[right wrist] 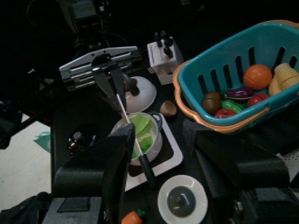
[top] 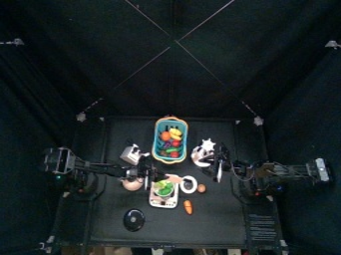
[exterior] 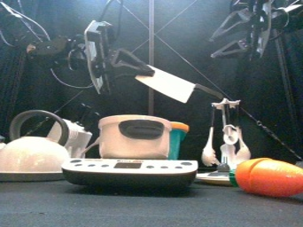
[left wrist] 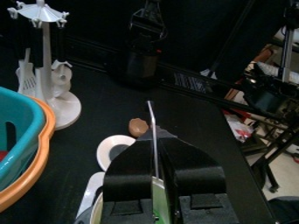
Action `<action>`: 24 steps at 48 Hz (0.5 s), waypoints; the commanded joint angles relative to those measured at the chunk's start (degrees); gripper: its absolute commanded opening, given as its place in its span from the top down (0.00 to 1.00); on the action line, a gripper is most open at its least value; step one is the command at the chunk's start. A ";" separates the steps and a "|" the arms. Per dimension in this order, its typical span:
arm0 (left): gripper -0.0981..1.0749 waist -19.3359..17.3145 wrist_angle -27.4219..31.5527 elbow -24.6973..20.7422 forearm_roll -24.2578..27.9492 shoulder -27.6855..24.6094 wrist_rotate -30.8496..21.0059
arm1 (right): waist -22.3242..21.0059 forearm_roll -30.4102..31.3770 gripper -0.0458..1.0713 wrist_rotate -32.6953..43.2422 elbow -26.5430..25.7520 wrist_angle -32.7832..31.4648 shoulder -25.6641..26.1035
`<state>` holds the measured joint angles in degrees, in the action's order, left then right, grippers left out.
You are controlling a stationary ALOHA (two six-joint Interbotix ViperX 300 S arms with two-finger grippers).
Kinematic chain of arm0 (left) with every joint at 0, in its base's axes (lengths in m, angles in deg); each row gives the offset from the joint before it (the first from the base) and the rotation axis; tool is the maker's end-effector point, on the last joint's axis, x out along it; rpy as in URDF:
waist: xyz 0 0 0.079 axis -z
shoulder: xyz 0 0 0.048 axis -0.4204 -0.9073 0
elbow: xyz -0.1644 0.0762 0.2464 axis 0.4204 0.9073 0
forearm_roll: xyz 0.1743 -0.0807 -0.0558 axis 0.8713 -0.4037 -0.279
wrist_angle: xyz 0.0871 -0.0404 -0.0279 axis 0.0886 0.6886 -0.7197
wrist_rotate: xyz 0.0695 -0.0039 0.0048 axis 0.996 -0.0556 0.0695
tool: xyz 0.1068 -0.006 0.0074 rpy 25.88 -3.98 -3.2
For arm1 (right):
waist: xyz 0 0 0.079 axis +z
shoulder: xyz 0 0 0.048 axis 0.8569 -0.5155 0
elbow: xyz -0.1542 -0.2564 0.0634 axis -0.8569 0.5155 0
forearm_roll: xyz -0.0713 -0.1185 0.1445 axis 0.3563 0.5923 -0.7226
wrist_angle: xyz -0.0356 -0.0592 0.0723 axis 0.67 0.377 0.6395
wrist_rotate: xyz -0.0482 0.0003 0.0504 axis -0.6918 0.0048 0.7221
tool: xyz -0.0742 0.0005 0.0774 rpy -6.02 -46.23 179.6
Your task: Grab cleaver with other hand
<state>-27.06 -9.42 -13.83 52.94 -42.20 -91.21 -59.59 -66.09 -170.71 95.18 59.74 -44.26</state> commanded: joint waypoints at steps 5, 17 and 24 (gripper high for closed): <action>0.59 -0.09 -2.46 -0.44 0.79 1.05 1.05 | 0.09 2.55 0.21 -0.18 0.00 5.27 0.79; 0.59 0.00 -4.66 0.88 1.76 1.23 3.43 | 1.41 3.43 0.21 0.35 1.67 6.59 1.67; 0.59 0.09 -5.45 1.05 2.20 1.05 5.80 | 3.69 -0.70 0.21 0.35 4.13 3.25 0.97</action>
<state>-27.06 -13.81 -12.08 54.70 -41.93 -86.46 -57.21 -65.04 -170.36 98.70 65.28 -42.24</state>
